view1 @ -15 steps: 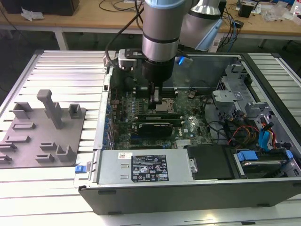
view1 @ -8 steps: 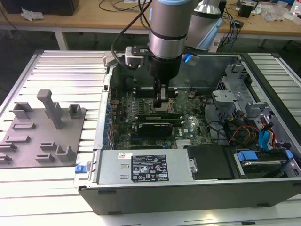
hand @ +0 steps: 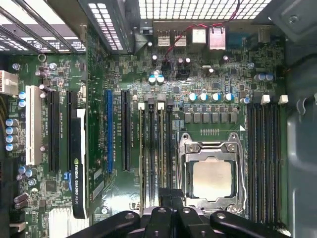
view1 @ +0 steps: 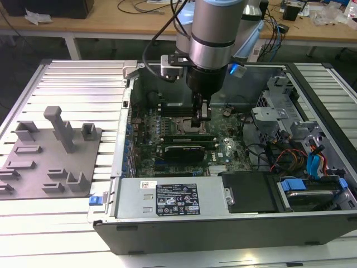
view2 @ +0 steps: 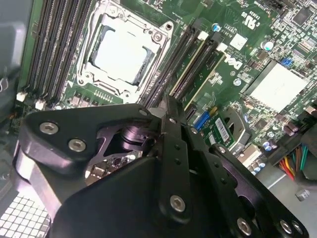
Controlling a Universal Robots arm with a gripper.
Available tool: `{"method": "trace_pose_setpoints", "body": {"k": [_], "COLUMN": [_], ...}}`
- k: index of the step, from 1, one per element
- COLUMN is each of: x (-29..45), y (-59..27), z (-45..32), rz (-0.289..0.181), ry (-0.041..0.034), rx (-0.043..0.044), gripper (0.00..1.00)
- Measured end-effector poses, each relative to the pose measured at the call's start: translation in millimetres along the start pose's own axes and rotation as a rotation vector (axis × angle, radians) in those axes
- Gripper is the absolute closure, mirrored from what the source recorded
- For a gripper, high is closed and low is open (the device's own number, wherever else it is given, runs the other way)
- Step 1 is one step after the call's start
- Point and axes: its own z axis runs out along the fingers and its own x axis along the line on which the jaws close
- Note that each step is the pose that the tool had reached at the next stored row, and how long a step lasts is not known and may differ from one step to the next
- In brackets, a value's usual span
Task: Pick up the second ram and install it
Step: 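Press down the second ram until it locks into place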
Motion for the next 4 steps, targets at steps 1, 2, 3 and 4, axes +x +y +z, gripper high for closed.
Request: {"method": "trace_pose_setpoints", "body": {"k": [1,2,3,4], "x": [0.0,0.0,0.0,0.0], "y": [0.0,0.0,0.0,0.0], "z": [-0.3,-0.5,-0.6,-0.7], "rz": [0.000,0.000,0.000,0.000], "ry": [0.0000,0.0000,0.0001,0.0000], "rx": [0.0000,0.0000,-0.0001,0.0000], "gripper": [0.92,0.92,0.92,0.92]}}
